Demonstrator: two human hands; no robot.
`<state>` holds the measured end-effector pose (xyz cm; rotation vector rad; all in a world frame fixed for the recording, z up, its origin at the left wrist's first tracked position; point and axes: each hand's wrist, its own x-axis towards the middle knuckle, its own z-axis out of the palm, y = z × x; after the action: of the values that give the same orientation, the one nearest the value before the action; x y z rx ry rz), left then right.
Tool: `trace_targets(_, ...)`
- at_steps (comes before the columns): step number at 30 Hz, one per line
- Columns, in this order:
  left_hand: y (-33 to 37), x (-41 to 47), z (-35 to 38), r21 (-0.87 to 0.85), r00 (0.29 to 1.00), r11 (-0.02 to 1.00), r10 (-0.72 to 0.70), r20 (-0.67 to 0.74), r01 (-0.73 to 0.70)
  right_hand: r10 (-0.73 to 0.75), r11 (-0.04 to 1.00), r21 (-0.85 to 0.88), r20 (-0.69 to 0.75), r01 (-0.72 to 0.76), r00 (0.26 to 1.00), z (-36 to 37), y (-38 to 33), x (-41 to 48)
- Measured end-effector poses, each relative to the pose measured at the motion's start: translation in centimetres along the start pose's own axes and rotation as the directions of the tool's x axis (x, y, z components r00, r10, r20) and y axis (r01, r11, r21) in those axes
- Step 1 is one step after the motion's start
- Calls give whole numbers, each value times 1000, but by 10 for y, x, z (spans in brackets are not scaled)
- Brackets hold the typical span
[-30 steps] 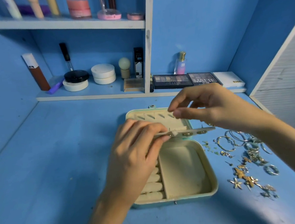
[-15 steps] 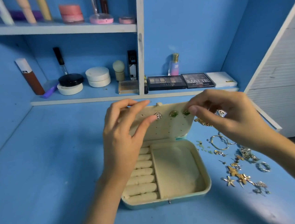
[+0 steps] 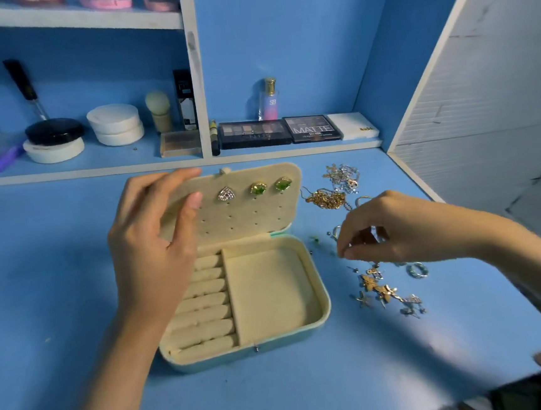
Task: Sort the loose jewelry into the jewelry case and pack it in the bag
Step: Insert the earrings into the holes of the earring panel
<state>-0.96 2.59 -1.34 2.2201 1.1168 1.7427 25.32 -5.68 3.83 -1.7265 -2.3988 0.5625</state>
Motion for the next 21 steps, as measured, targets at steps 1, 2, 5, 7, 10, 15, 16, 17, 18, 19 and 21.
trace_targets(1, 0, 0, 0, 1, 1000, 1000, -2, 3, 2, 25, 999, -27, 43, -24, 999, -1, 2, -3)
trace_targets(2, 0, 0, 0, 5, 1000, 1000, -2, 6, 2, 57, 997, -52, 86, -52, 995, -2, 4, -6)
trace_targets(5, 0, -1, 0, 12, 1000, 1000, 4, 11, -4, 155, 987, -82, 208, -141, 966, -5, 8, -15)
trace_targets(7, 0, -1, -1, 14, 1000, 1000, 0, 17, 0, 197, 979, -101, 278, -176, 940, -6, 10, -19)
trace_targets(10, 0, -1, -1, 14, 1000, 1000, -14, 25, 13, 273, 957, -201, 376, -210, 885, -6, 14, -24)
trace_targets(15, -3, -1, 0, 5, 999, 1000, -17, 30, 16, 313, 931, -310, 413, -191, 855, -1, 29, -26)
trace_targets(16, -3, -1, 0, 0, 999, 1000, -19, 28, 19, 316, 932, -306, 421, -194, 850, 1, 29, -26)
trace_targets(17, -4, -1, 1, -5, 999, 1000, -21, 26, 21, 323, 932, -297, 426, -206, 845, 2, 29, -25)
trace_targets(18, -4, -2, 1, -8, 999, 1000, -21, 25, 21, 327, 934, -283, 424, -220, 844, 2, 28, -25)
trace_targets(19, -5, -2, 1, -8, 999, 1000, -21, 25, 21, 325, 935, -274, 422, -223, 846, 3, 29, -24)
trace_targets(21, -6, -2, 1, -9, 999, 1000, -21, 27, 21, 317, 939, -268, 420, -217, 850, 4, 29, -23)
